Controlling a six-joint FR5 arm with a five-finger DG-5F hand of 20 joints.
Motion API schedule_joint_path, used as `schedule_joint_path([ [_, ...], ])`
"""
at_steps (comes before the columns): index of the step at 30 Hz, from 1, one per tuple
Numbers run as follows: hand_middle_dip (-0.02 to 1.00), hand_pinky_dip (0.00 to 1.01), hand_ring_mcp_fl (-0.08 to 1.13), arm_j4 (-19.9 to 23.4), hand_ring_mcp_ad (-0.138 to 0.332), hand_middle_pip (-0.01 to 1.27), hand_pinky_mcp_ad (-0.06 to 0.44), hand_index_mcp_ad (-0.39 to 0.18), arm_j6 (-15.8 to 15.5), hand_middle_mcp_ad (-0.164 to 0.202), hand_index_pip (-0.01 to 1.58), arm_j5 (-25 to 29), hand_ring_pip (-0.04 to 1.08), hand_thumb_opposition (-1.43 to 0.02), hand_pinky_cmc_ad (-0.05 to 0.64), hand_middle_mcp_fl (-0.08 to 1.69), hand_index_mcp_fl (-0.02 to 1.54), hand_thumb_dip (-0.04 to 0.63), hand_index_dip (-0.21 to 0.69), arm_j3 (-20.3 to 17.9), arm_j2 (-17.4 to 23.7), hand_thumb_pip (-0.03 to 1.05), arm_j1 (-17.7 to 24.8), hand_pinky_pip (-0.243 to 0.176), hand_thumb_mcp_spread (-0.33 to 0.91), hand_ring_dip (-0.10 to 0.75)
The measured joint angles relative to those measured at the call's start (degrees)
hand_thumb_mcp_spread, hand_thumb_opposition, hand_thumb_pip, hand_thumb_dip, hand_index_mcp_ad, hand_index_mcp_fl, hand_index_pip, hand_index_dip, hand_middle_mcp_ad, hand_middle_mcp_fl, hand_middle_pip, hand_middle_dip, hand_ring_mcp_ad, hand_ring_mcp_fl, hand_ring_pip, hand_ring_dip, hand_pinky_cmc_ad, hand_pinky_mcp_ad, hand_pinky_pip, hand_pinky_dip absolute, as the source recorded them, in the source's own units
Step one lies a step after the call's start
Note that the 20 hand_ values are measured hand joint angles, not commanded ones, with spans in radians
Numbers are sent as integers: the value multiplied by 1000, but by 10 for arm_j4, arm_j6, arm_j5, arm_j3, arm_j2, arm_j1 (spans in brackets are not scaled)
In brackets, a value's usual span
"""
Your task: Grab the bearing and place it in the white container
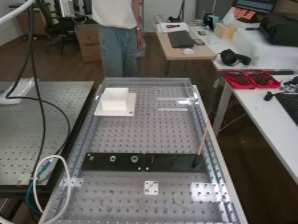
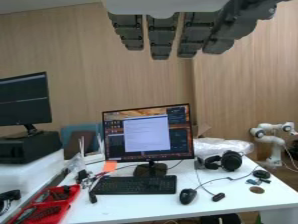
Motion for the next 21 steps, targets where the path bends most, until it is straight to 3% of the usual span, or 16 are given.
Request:
schedule_joint_path([
  [4,24,19,10,3,63,12,38,7,1,28,5,1,16,-3,51,21,-7,7,12,-5,2,19,1,-10,5,16],
  [7,51,63,16,3,65,59,63,5,1,26,24,3,23,-190,44,33,-9,37,14,-7,3,295,2,-12,176,19],
  [8,65,91,3,3,65,73,86,3,0,26,30,4,38,-290,65,45,-10,38,14,-7,3,325,3,-12,215,19],
  [12,113,171,5,3,61,101,182,-9,-1,28,51,5,75,-494,145,52,-9,37,19,-8,4,326,4,-28,243,21],
  [16,150,211,2,4,93,110,230,-9,-1,24,72,7,89,-606,232,49,-5,37,47,-9,4,332,6,-44,250,33],
  [21,159,234,3,3,124,124,265,-9,-2,28,86,9,110,-648,272,126,24,40,49,-10,5,387,6,-44,262,37],
])
